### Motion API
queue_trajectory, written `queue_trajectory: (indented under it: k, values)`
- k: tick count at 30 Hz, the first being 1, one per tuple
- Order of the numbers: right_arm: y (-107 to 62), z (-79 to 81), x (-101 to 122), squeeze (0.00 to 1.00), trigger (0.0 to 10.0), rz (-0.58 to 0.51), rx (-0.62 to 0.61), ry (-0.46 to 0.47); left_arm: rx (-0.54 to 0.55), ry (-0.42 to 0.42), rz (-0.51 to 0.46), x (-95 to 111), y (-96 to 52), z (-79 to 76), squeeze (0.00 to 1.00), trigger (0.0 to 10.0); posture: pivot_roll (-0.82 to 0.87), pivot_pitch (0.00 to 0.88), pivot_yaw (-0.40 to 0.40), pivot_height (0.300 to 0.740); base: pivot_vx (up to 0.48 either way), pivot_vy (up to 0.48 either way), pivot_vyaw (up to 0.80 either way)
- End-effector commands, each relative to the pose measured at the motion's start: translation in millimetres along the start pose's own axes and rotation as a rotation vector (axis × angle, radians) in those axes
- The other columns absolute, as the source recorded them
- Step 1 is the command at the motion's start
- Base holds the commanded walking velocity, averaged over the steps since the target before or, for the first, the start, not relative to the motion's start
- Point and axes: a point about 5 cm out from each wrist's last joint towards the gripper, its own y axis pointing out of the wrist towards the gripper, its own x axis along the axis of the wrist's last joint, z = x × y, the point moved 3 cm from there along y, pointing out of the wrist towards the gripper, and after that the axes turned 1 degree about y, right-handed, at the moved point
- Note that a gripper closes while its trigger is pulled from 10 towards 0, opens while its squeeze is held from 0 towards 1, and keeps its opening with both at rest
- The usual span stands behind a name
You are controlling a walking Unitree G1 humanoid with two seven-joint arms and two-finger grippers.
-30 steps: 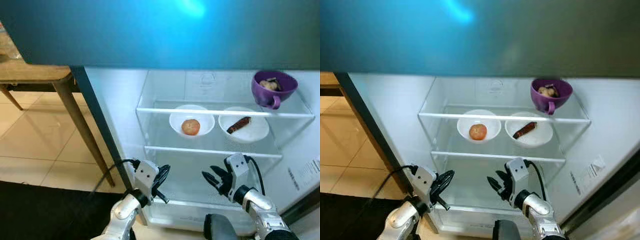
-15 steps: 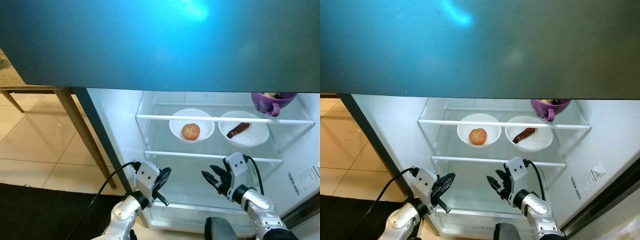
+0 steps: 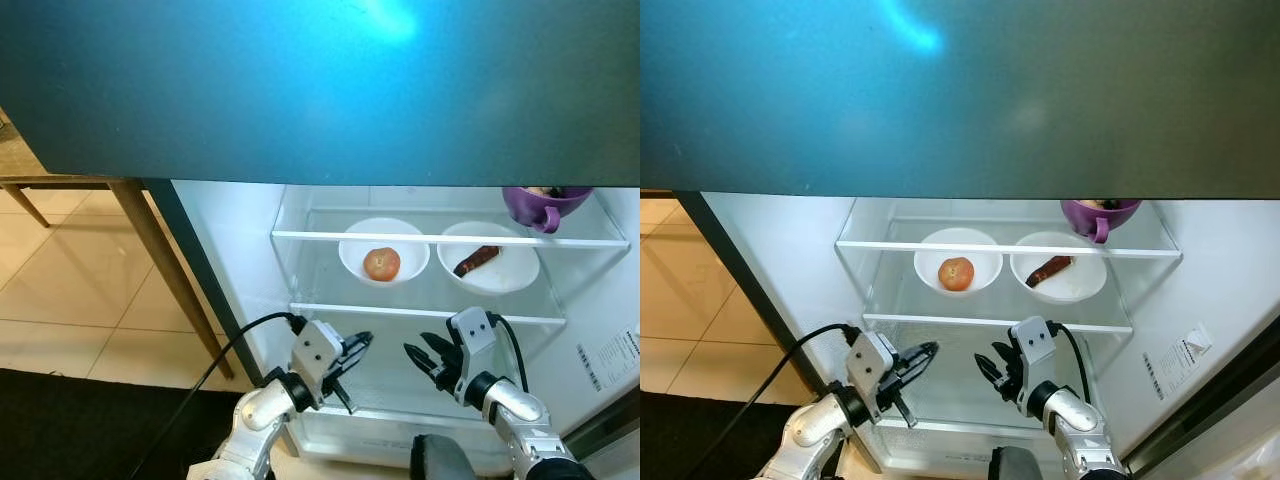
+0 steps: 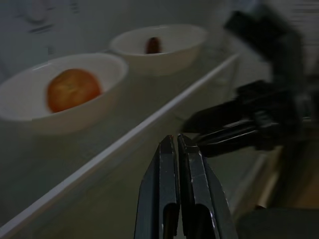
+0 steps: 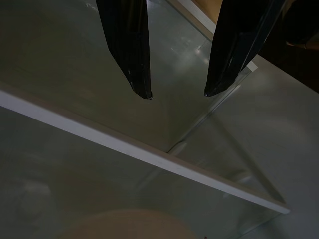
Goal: Restocking fridge
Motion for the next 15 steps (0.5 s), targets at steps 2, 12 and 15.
queue_trajectory:
  k: [2, 12, 15]
  values:
    - [2.0, 4.3, -2, 0.0, 10.0, 0.007, 0.019, -0.002, -0.026, -0.009, -0.008, 3, 0.8, -2.7, 0.0, 10.0, -0.06, 0.028, 0.035, 0.596, 0.0, 0.0, 0.0]
    - [3.5, 6.6, -1, 0.0, 10.0, 0.002, 0.035, 0.002, -0.132, -0.077, -0.098, 27, 10.0, -15.0, 0.0, 10.0, -0.06, 0.029, 0.036, 0.596, 0.0, 0.0, 0.0]
    - [3.3, 6.7, -1, 0.0, 10.0, -0.001, 0.036, 0.006, -0.145, -0.081, -0.107, 30, 11.2, -16.7, 0.0, 10.0, -0.06, 0.028, 0.036, 0.596, 0.0, 0.0, 0.0]
